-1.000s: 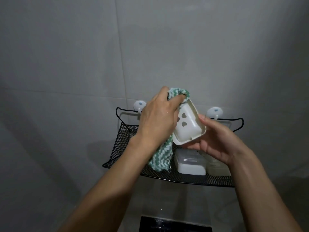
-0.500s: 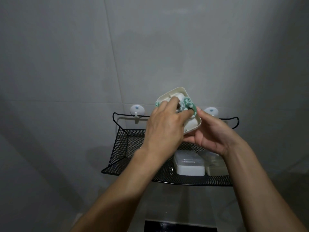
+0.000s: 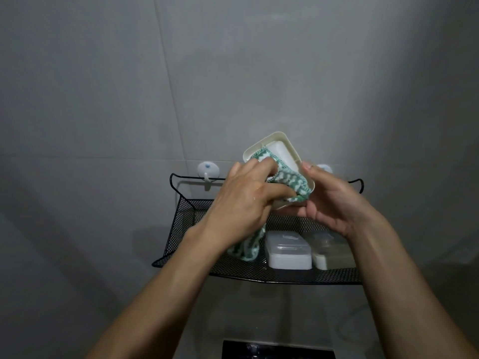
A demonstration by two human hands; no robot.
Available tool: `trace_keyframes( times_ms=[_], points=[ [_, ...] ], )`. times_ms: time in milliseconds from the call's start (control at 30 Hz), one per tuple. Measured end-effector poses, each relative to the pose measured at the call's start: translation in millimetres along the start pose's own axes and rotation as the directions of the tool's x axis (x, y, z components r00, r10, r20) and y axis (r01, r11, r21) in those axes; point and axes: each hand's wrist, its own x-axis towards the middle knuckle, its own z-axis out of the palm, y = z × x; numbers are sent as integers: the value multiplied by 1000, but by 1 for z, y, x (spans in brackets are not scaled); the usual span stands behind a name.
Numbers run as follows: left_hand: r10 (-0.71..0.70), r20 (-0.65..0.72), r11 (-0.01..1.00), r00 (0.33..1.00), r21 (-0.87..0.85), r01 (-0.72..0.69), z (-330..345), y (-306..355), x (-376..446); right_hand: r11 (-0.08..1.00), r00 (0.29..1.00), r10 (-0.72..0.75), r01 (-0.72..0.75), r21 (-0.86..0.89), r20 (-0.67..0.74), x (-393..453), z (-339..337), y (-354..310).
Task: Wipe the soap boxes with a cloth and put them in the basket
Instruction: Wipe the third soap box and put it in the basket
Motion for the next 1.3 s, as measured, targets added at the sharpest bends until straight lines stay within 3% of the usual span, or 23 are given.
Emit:
trace_keyframes(
  times_ms=[233, 467, 600, 900, 1067, 1233, 1300],
  points=[
    [-36, -50, 999, 998, 7, 36, 5, -9, -13, 1000, 998, 20, -19, 15, -67, -5, -4, 1],
    [-9, -43, 1000, 999, 18, 10, 12, 7, -11, 973, 985, -13, -28, -230, -173, -4, -2, 1],
    [2, -55, 998, 998, 59, 1, 16, 5, -15, 964, 969, -46, -21, -265, -244, -6, -3, -3],
    [-102, -105, 981, 989, 155, 117, 16, -19, -13, 947, 965, -74, -11, -321, -252, -7, -5, -3],
    [-155, -159, 978, 975, 115, 174, 13, -13, -11, 946, 963, -106, 20, -325, -249, -3, -1, -7],
    [23, -124, 995, 992, 100, -10, 18, 2, -11, 948, 964, -144, 69, -310, -226, -3, -4, -6],
    [31, -113, 995, 993, 95, -20, 21, 0, -12, 944, 962, -149, 70, -321, -230, -4, -6, -5]
  ],
)
